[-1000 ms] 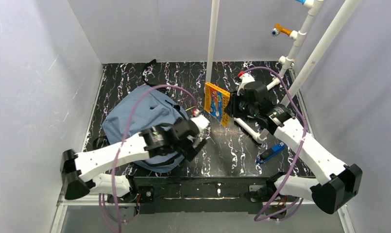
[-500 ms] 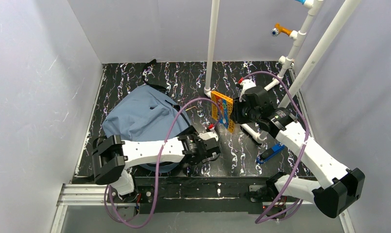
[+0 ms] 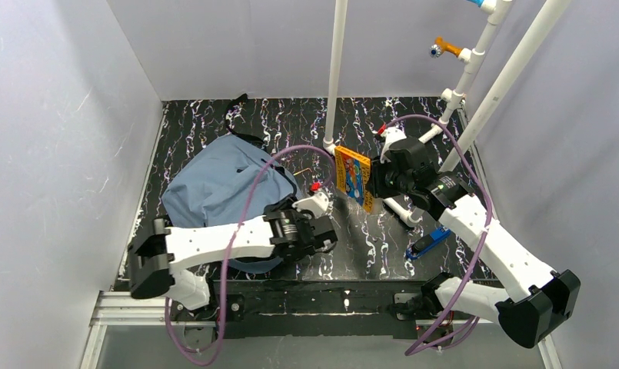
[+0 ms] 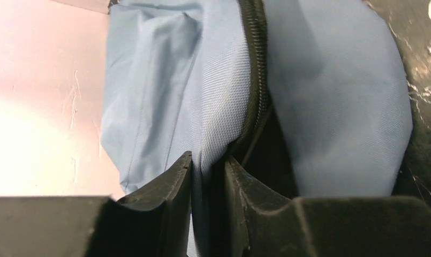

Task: Pack the student bag
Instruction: Place the book in the student bag.

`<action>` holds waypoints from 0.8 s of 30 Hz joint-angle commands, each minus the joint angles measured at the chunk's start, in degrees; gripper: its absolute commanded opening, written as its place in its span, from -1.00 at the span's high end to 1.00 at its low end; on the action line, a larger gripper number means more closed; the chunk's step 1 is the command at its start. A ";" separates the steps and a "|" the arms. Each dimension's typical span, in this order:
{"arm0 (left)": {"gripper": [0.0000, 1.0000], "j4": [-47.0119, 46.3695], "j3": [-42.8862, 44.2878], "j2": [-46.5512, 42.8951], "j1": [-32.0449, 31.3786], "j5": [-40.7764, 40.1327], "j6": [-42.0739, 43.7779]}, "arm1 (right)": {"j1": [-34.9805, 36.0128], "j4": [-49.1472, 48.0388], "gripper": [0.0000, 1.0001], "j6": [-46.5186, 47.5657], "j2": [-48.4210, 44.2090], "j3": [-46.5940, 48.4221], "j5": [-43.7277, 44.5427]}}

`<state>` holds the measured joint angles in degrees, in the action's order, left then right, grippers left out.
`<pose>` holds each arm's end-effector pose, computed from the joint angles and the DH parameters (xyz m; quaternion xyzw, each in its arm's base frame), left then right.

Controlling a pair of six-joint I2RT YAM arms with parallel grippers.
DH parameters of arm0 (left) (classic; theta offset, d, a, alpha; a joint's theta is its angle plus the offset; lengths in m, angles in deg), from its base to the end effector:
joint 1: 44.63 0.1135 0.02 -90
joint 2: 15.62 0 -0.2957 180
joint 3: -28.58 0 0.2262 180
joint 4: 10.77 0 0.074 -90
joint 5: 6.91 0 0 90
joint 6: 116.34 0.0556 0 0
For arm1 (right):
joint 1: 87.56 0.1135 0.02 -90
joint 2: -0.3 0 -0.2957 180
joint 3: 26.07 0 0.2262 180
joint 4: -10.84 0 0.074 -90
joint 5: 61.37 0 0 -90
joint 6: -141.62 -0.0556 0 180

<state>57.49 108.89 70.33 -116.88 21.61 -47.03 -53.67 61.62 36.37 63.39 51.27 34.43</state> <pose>0.1234 -0.2252 0.2896 0.3057 0.7975 0.2613 0.4498 0.1769 0.1121 0.3559 -0.1220 0.8839 0.1457 0.4274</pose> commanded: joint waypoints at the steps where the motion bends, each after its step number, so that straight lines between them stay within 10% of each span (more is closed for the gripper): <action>1: 0.56 1.52 1.74 -11.87 0.10 -7.96 -3.28 | -0.30 -3.86 0.97 -0.10 -1.61 2.49 -3.00; 13: 1.00 -21.96 -7.18 -41.48 17.80 22.58 4.31 | -0.49 -3.66 0.97 -14.42 6.73 7.62 -43.46; 18: 1.00 -22.13 -3.98 -39.31 19.34 26.71 8.93 | -0.16 -37.05 0.97 -43.09 6.35 -7.69 -64.07; 24: 1.00 -22.41 -0.53 -36.40 19.42 30.07 13.55 | 2.94 -42.79 0.97 -49.51 9.76 -11.77 -65.81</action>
<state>39.99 104.08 34.01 -97.58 47.30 -37.76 -53.13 34.04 -2.25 72.27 39.55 -22.33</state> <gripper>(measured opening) 0.074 0.327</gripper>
